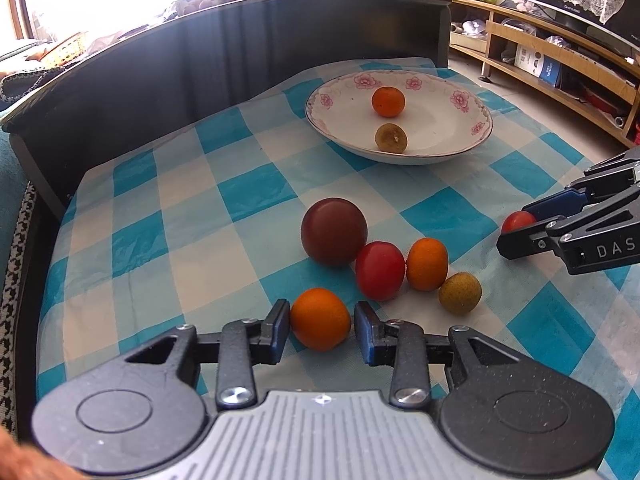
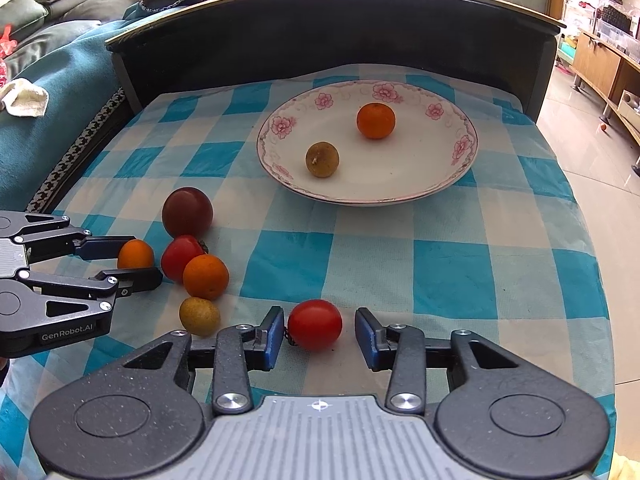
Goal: Organize fruits
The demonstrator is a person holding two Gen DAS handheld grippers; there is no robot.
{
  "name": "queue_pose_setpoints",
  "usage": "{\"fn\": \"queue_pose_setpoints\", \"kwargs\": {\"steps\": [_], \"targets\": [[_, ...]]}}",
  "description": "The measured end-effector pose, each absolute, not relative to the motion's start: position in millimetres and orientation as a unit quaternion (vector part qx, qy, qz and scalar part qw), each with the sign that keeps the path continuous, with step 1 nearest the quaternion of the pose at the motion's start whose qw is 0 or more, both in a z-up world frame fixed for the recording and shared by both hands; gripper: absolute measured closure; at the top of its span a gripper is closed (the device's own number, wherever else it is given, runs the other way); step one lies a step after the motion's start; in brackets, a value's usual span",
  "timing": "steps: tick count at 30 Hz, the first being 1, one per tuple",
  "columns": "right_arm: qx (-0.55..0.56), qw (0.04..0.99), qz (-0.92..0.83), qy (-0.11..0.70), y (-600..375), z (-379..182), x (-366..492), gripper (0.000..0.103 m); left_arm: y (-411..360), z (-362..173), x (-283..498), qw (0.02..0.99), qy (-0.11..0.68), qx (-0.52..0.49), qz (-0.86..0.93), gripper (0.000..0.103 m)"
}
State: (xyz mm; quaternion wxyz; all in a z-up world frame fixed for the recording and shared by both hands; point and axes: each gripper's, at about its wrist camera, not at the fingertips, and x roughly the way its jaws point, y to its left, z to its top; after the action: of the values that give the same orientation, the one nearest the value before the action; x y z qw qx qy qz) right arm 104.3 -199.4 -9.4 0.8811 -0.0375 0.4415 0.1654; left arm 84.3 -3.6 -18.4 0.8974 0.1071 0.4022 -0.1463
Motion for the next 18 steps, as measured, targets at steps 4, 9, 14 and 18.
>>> {"fn": "queue_pose_setpoints", "kwargs": {"steps": [4,9,14,18], "targets": [[-0.045,0.881,0.165,0.442,-197.6,-9.4,103.5,0.068,-3.9,-18.7,83.4,0.898,0.401,0.107,-0.145,0.058],[-0.047,0.879,0.165,0.444,-197.1,-9.3,104.0,0.069,-4.2,-18.0,84.5,0.897,0.406,0.104,-0.142,0.059],[-0.041,0.877,0.17,0.447,-197.0,-8.9,104.6,0.079,-3.3,-16.8,86.1,0.894,0.414,0.096,-0.14,0.06],[-0.049,0.878,0.171,0.445,-194.6,-8.2,103.3,0.079,-1.4,-16.0,87.9,0.894,0.419,0.084,-0.135,0.062]]}}
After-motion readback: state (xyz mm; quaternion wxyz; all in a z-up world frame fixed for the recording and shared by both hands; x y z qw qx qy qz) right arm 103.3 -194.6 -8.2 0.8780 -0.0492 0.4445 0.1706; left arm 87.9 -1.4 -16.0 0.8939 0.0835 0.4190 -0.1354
